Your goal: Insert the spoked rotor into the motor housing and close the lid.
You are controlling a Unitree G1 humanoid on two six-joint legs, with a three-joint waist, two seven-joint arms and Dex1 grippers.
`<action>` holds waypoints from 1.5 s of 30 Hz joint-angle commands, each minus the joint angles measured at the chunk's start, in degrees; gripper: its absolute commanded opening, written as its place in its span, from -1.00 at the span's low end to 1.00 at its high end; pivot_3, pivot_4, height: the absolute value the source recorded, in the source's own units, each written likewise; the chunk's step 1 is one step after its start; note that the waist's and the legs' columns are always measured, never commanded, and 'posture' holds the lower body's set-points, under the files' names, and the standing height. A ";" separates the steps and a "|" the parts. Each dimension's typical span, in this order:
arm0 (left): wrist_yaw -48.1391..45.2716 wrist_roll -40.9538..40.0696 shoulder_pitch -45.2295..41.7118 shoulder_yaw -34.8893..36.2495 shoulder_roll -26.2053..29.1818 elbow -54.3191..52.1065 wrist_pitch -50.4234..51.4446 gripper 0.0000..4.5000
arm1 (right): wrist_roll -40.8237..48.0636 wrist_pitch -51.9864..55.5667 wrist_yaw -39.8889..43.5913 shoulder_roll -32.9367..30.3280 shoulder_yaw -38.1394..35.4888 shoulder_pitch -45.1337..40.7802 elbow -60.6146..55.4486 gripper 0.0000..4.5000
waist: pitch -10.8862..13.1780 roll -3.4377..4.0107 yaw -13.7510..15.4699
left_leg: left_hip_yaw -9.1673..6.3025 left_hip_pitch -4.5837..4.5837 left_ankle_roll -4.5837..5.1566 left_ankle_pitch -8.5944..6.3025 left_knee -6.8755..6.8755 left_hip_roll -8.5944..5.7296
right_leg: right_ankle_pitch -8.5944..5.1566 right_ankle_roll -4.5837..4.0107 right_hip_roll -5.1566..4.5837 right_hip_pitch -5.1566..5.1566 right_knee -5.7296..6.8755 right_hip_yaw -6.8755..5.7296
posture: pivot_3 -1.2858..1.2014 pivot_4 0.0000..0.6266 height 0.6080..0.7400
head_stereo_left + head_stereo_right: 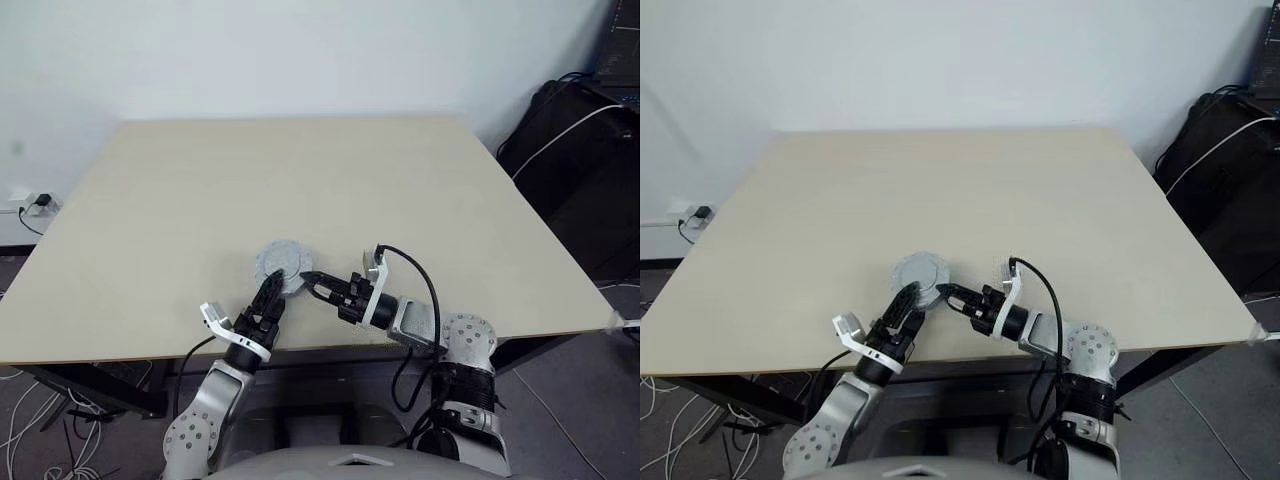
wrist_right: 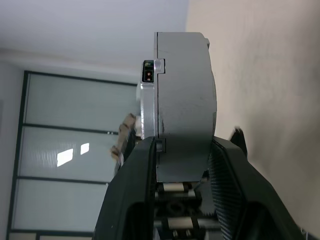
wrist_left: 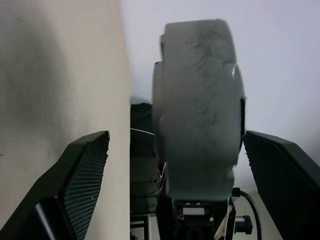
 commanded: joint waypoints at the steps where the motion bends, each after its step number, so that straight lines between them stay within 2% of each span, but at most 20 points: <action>1: -1.10 -1.18 -1.27 -1.98 -8.45 -0.20 -0.43 0.99 | 4.91 1.10 0.57 0.37 0.71 -0.58 -4.05 -0.47 | 0.00 0.00 -0.01 | 0.00 0.00 0.00 0.00 0.00 0.00 | 0.00 0.00 0.00 0.01 0.00 0.00 | 0.03 -1.00 1.00; 5: -1.33 -1.34 -1.61 -2.09 -8.40 0.14 -0.35 0.99 | 5.23 1.35 -0.47 0.09 1.09 -0.13 -3.96 -0.47 | 0.00 0.00 -0.04 | -0.01 0.00 0.00 0.00 0.00 0.01 | 0.00 0.00 0.02 0.00 0.00 0.00 | 0.03 -1.00 1.00; 6: -1.35 -1.39 -1.70 -2.11 -8.38 0.24 -0.35 0.92 | 5.31 1.22 -0.69 -0.05 1.16 -0.09 -3.79 -0.47 | 0.00 0.00 0.00 | -0.01 0.00 0.00 0.00 0.00 0.01 | 0.00 0.00 0.01 0.00 0.00 0.00 | 0.03 -1.00 1.00; 8: -1.48 -1.57 -1.78 -2.11 -8.30 0.34 -0.29 0.73 | 5.49 1.28 -1.02 -0.30 1.44 0.10 -3.65 -0.47 | 0.00 0.00 0.04 | 0.00 0.00 0.00 0.00 0.00 0.00 | 0.00 0.00 0.00 -0.01 0.00 -0.01 | 0.03 -1.00 1.00; 13: -1.99 -1.71 -1.90 -2.14 -8.14 0.37 -0.14 -0.01 | 5.30 1.00 -1.25 -0.84 2.91 0.73 -4.60 -0.47 | 0.00 -0.01 0.00 | 0.01 -0.01 0.01 0.00 0.00 0.00 | 0.00 0.01 0.01 0.02 0.00 0.01 | 0.03 -1.00 1.00; 14: -2.06 -1.78 -1.93 -2.18 -8.07 0.41 -0.16 -0.06 | 4.84 0.80 -1.08 -1.23 3.56 0.86 -5.10 -0.47 | -0.01 0.00 0.00 | 0.01 -0.03 0.01 0.00 0.00 0.00 | 0.00 0.01 0.01 0.02 0.00 0.00 | 0.03 -1.00 1.00; 19: -2.33 -1.90 -2.08 -2.40 -7.82 0.52 -0.26 -0.06 | 1.49 -3.34 -0.29 -2.96 6.71 1.84 -7.59 -0.47 | -0.01 -0.02 -0.02 | 0.01 0.00 0.01 0.00 0.00 0.00 | 0.00 0.01 0.01 0.01 0.00 0.01 | 0.03 -1.00 1.00; 21: -2.40 -1.92 -2.04 -2.51 -7.76 0.50 -0.34 -0.06 | 1.19 -4.19 0.00 -3.40 7.27 2.10 -7.54 -0.13 | -0.01 -0.01 -0.02 | 0.01 0.00 0.01 0.00 0.00 0.00 | 0.00 0.01 0.01 0.01 0.00 0.00 | 0.03 -1.00 1.00; 29: -2.27 -0.89 -1.97 -1.75 -7.91 -0.15 -1.80 -0.06 | 0.88 -4.82 1.03 -6.20 8.77 2.92 -7.93 0.99 | 0.00 -0.04 0.06 | 0.01 -0.01 0.01 0.00 0.01 -0.01 | 0.01 0.01 0.01 0.04 0.00 0.00 | 0.03 -1.00 1.00; 32: -1.62 0.24 -2.63 -0.34 -7.57 -0.41 -3.93 -0.06 | -1.66 -6.50 2.46 -9.40 10.59 3.64 -9.81 1.00 | 0.00 -0.05 0.15 | 0.01 0.00 0.01 0.00 0.01 -0.01 | 0.01 0.01 0.00 0.02 -0.01 -0.01 | 0.03 -1.00 1.00; 35: 0.81 2.18 -4.85 1.70 -6.84 0.93 -6.38 -0.06 | -11.99 -14.80 6.84 -16.12 19.39 6.13 -15.88 1.00 | 0.01 -0.06 0.25 | 0.01 0.00 0.03 -0.01 0.03 -0.03 | 0.01 0.02 -0.01 0.02 -0.02 0.00 | 0.03 -1.00 1.00; 38: 2.79 2.91 -7.99 3.92 -5.85 2.67 -7.99 -0.06 | -23.01 -27.79 11.04 -20.76 27.15 9.30 -20.00 1.00 | 0.01 -0.10 0.40 | -0.03 0.04 0.03 -0.01 0.04 -0.03 | 0.00 0.02 -0.01 0.01 -0.03 -0.04 | 0.03 -1.00 1.00; 41: 4.35 3.31 -12.02 6.68 -5.02 5.39 -9.48 -0.06 | -33.59 -41.86 13.44 -22.78 32.25 12.02 -21.06 1.00 | 0.04 -0.18 0.54 | -0.02 0.03 0.01 0.00 0.04 -0.03 | 0.00 0.03 0.02 0.08 -0.01 -0.04 | 0.03 -1.00 1.00; 45: 6.05 4.62 -20.68 11.78 -3.69 12.36 -11.48 -0.06 | -49.19 -61.06 11.54 -24.02 37.20 14.49 -17.38 1.00 | 0.04 -0.38 0.64 | 0.00 0.01 0.01 0.03 0.14 -0.03 | 0.04 0.10 0.05 0.14 0.01 -0.02 | 0.03 -1.00 1.00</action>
